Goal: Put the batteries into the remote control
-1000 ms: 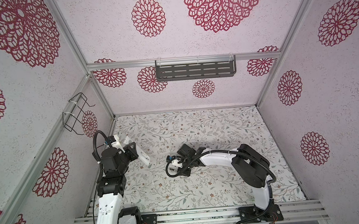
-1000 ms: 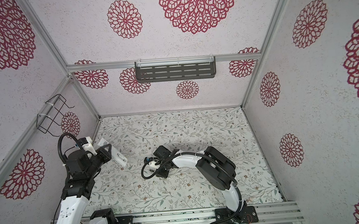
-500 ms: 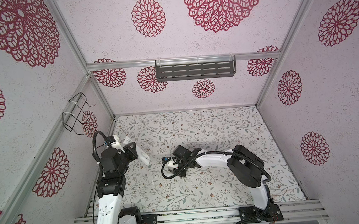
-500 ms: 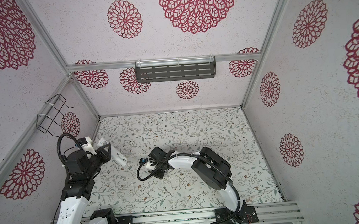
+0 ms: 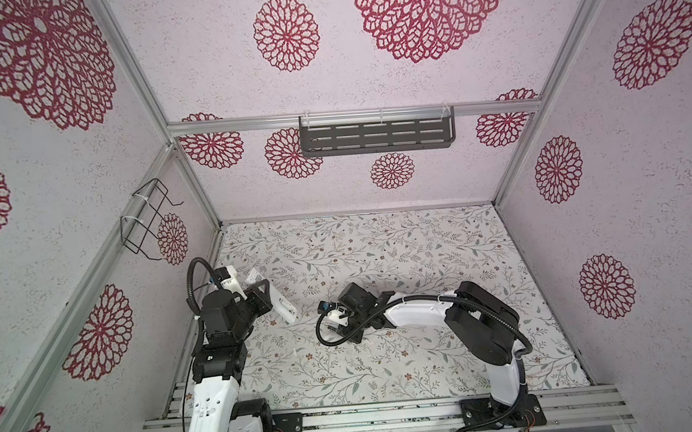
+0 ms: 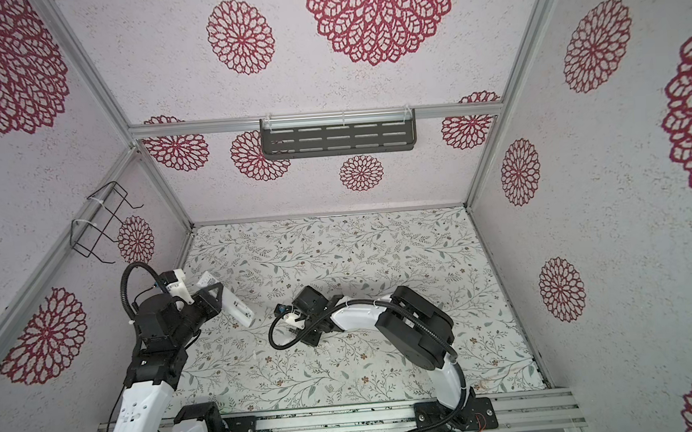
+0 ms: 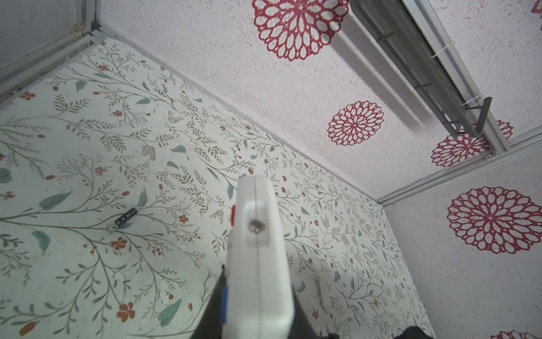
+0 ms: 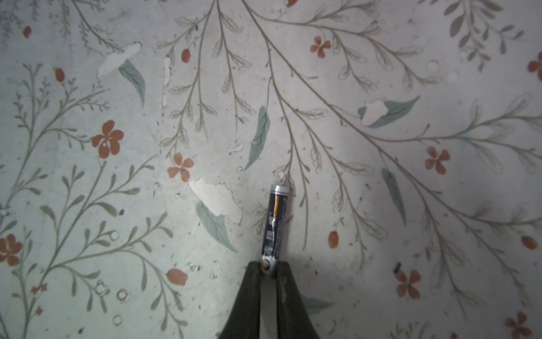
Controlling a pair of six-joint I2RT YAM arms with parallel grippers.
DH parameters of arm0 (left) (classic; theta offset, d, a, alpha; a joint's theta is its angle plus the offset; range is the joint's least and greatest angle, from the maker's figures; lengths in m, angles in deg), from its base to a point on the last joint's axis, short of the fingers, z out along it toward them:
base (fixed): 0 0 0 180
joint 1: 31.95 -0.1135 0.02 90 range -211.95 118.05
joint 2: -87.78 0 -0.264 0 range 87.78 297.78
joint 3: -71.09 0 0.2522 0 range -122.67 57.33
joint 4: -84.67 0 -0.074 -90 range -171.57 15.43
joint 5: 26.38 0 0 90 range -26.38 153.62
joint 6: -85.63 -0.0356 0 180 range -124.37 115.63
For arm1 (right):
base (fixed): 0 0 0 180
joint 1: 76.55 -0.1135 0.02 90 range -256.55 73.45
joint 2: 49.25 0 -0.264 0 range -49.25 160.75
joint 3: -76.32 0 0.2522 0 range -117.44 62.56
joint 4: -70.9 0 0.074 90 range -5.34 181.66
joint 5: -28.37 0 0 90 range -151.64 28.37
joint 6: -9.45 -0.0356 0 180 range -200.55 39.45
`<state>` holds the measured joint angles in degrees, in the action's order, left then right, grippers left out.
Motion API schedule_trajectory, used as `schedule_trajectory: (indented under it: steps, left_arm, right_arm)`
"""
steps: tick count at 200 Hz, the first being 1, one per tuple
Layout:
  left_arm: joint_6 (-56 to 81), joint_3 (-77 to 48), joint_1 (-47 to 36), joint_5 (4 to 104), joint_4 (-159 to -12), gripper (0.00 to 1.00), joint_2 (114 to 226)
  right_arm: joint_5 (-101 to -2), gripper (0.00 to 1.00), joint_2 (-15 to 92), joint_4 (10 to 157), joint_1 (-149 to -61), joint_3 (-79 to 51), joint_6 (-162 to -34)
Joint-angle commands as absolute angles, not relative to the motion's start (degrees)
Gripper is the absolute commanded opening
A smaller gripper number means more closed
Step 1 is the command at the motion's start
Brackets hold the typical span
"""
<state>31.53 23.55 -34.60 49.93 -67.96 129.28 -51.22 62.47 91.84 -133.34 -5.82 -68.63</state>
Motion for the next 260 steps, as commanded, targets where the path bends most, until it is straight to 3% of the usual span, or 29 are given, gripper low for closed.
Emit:
schedule_trajectory:
  steps: [1, 100, 116, 148, 260]
  left_arm:
    - [32.79, 24.22, -33.55, 49.02, -72.27, 0.17, 128.87]
    - [39.40, 31.75, -29.49, 41.78, -85.38, 0.17, 132.63]
    - [39.05, 31.93, -29.40, 42.27, -84.59, 0.17, 132.07]
    - [38.69, 31.78, -29.41, 43.45, -84.38, 0.17, 131.23]
    - [38.08, 31.14, -29.40, 43.56, -84.31, 0.18, 131.86]
  right_arm:
    - [-52.82, 0.11, 58.10, 90.51, -133.29, -2.66, -71.62]
    - [-54.96, 0.11, 43.60, 87.75, -133.25, 6.26, -74.83]
    - [-55.98, 0.15, 44.06, 89.29, -133.30, 5.37, -75.47]
    - [-63.44, 0.37, 47.73, 92.01, -132.41, 3.33, -79.23]
    - [-62.63, 0.41, 52.81, 91.18, -125.40, 4.72, -82.05]
